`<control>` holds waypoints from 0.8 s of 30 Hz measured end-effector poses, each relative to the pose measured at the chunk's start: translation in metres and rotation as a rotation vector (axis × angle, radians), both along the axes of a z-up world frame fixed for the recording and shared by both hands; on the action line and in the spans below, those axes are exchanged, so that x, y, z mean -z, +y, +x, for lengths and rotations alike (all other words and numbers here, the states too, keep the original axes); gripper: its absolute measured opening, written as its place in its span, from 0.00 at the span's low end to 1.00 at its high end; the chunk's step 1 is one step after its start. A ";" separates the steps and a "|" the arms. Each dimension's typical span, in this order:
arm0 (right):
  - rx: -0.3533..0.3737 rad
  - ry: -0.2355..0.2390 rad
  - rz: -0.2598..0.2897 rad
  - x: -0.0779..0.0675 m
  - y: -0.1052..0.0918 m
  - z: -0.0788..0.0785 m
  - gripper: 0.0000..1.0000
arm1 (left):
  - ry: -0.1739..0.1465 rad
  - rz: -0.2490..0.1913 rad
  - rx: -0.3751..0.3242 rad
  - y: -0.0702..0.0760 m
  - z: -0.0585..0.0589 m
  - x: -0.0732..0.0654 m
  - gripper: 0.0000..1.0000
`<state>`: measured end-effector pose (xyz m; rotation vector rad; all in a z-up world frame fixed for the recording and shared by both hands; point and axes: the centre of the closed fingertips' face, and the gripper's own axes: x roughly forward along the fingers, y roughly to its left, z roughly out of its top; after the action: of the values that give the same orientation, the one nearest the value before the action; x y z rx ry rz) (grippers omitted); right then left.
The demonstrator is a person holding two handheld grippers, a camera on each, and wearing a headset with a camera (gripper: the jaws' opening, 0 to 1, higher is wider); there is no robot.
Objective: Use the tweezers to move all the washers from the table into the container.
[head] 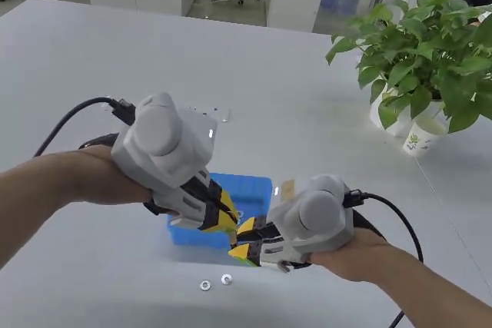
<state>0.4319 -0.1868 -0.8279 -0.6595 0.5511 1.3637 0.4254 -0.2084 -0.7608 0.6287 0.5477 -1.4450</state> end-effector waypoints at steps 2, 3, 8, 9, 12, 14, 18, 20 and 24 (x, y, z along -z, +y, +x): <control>-0.001 0.002 -0.003 0.004 0.000 -0.003 0.13 | 0.002 0.006 0.005 0.001 -0.001 0.005 0.06; -0.003 0.000 -0.008 0.007 0.000 -0.005 0.13 | 0.003 0.009 0.009 0.001 -0.003 0.007 0.06; -0.009 0.013 -0.015 0.017 0.000 -0.013 0.14 | 0.015 0.004 0.020 0.002 -0.010 0.016 0.06; -0.010 0.011 -0.019 0.020 0.000 -0.013 0.14 | 0.018 0.006 0.022 0.002 -0.010 0.018 0.06; -0.012 0.017 -0.018 0.023 0.001 -0.016 0.14 | 0.024 0.007 0.024 0.002 -0.012 0.022 0.06; -0.007 0.020 -0.015 0.024 0.002 -0.017 0.14 | 0.031 0.006 0.024 0.002 -0.013 0.024 0.06; -0.001 0.031 -0.011 0.030 0.002 -0.019 0.15 | 0.038 0.001 0.030 0.001 -0.014 0.026 0.06; 0.000 0.034 -0.010 0.032 0.002 -0.020 0.15 | 0.040 0.002 0.032 0.002 -0.014 0.028 0.06; -0.001 0.037 -0.015 0.036 0.002 -0.021 0.15 | 0.037 0.011 0.037 0.003 -0.014 0.032 0.06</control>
<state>0.4112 -0.1850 -0.8641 -0.6472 0.5912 1.3764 0.4113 -0.2054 -0.7933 0.6249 0.5760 -1.4916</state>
